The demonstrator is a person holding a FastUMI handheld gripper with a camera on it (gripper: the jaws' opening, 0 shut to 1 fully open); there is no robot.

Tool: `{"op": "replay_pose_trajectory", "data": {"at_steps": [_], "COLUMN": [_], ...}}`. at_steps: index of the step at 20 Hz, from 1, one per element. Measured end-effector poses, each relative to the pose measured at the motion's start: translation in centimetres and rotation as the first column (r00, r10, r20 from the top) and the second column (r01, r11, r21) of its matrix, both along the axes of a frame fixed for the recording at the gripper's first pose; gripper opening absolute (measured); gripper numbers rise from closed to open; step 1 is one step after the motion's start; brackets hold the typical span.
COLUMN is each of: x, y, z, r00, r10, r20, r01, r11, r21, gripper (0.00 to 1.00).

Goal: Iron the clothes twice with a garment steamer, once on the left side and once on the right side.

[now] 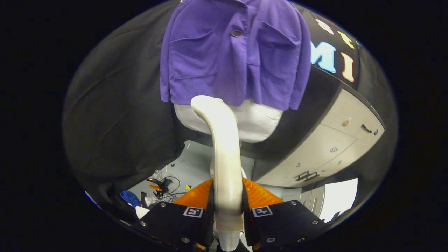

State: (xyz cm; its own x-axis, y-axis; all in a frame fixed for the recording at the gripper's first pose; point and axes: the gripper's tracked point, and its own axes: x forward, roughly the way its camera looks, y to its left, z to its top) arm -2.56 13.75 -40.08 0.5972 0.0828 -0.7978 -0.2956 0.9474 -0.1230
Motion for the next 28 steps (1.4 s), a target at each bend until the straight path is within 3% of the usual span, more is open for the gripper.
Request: {"op": "replay_pose_trajectory", "data": {"at_steps": [6,11,19,28], "x": [-3.3,-3.5,-1.2,1.4], "y": [-9.2,-14.4,-16.9,-13.9], "z": [3.5,9.0,21.1,31.8], "r00": [0.990,0.964,0.899,0.779], "r10": [-0.138,-0.248,-0.251,-0.227], "r20": [0.002,0.093,0.358,0.584], "r01": [0.137,0.231,0.169,0.062], "r11": [0.989,0.958,0.954,0.955], "r21": [0.057,0.168,0.247,0.289], "gripper": [0.36,0.36,0.36,0.36]}}
